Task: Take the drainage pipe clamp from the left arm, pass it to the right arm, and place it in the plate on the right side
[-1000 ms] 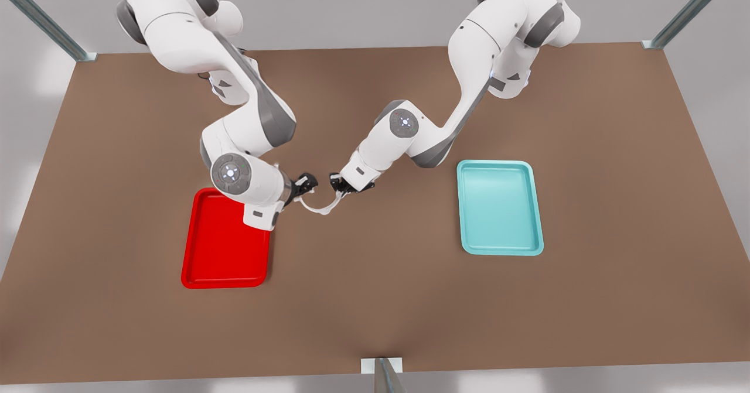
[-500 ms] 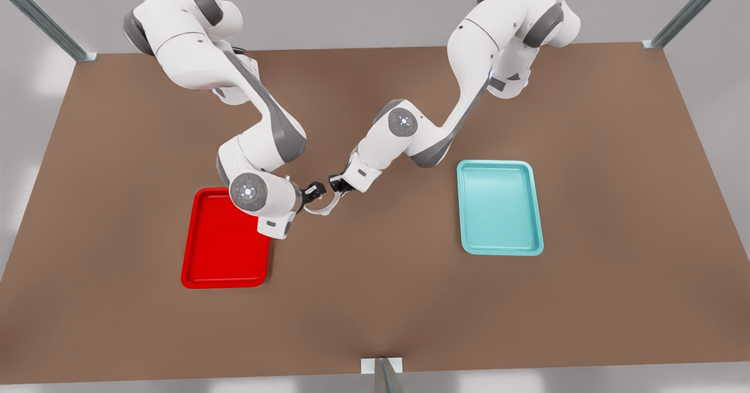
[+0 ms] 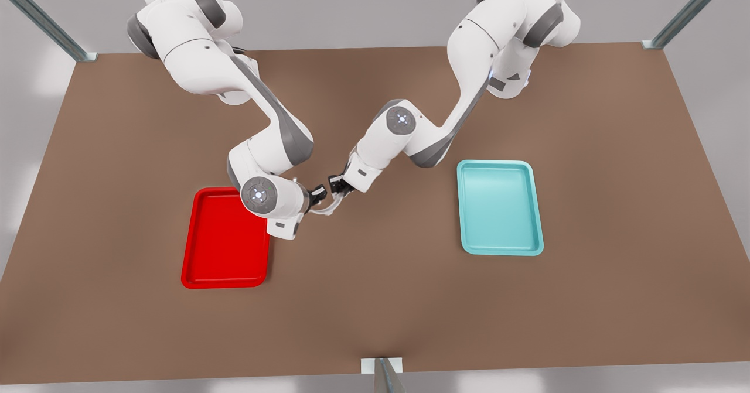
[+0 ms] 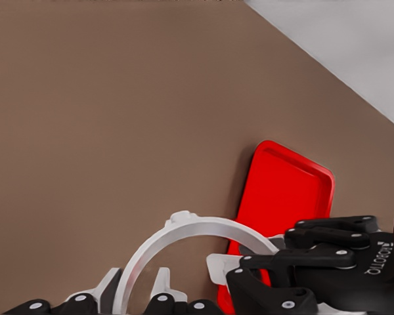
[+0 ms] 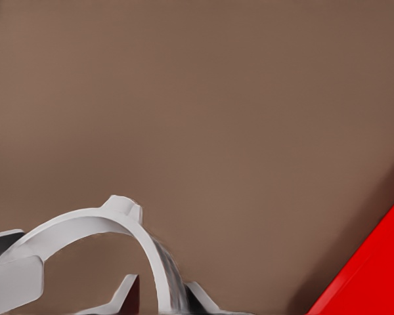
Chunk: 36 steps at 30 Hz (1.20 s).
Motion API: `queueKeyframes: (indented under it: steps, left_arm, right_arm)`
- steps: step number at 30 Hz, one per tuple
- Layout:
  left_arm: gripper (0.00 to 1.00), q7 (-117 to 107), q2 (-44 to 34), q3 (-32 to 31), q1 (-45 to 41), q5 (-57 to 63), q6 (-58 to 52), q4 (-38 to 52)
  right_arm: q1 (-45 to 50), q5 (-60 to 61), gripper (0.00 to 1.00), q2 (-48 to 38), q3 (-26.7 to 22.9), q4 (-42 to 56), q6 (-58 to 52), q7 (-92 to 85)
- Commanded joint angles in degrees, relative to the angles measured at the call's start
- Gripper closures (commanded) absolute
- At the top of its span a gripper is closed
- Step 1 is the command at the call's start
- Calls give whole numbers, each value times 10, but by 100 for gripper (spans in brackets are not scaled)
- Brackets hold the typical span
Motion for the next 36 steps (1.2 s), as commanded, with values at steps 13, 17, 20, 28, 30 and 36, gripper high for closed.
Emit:
queueKeyframes:
  steps: [13,17,20,28,30,36]
  left_arm:
    - [0,46,-25,3,63,67,-66,4]
    - [0,210,-42,-1,152,63,-179,4]
    - [0,471,-59,-3,273,46,-301,4]
    - [0,661,-202,28,392,94,-423,-21]
    - [0,644,-228,41,373,94,-424,-54]
    - [0,647,-229,60,361,94,-418,-50]
  right_arm:
    - [-43,-41,79,-11,0,-1,0,6]
    - [-115,-68,79,-18,0,-31,1,-21]
    - [-191,-68,79,-10,0,-60,6,-91]
    - [-301,-116,79,28,0,-128,95,-178]
    - [-304,-113,79,32,0,-131,95,-178]
    - [-306,-112,79,52,0,-135,89,-185]
